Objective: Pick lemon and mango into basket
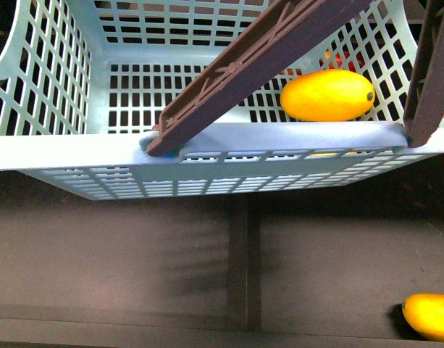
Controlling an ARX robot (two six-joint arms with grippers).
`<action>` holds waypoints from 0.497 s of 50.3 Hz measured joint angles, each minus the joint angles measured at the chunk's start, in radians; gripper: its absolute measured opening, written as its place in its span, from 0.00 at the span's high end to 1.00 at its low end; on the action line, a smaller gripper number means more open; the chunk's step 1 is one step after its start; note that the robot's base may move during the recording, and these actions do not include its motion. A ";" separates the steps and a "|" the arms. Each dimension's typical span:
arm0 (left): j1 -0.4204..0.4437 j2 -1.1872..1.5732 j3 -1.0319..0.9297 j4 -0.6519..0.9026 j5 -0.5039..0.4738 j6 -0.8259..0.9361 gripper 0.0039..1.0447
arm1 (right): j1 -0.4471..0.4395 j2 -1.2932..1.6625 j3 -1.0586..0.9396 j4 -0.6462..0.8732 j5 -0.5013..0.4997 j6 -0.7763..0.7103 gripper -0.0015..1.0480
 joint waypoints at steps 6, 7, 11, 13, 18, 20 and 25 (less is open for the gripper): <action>0.000 0.000 0.000 0.000 0.001 0.000 0.96 | 0.000 -0.069 -0.033 -0.038 0.000 0.000 0.98; 0.000 0.000 0.000 0.000 0.001 0.000 0.96 | 0.000 -0.085 -0.040 -0.048 0.000 0.000 0.98; 0.000 0.000 0.000 0.000 0.001 0.000 0.96 | 0.000 -0.138 -0.057 -0.082 0.000 0.000 0.98; 0.000 0.000 0.000 0.000 0.000 0.000 0.96 | 0.000 -0.161 -0.063 -0.098 0.000 0.000 0.98; 0.000 0.000 0.000 0.000 -0.001 0.000 0.96 | 0.000 -0.225 -0.083 -0.143 0.000 0.000 0.98; 0.000 0.000 0.000 0.000 -0.001 0.000 0.96 | 0.000 -0.231 -0.106 -0.113 0.000 0.000 0.98; 0.000 0.000 0.000 0.000 0.001 0.000 0.96 | 0.000 -0.284 -0.111 -0.159 0.000 0.000 0.98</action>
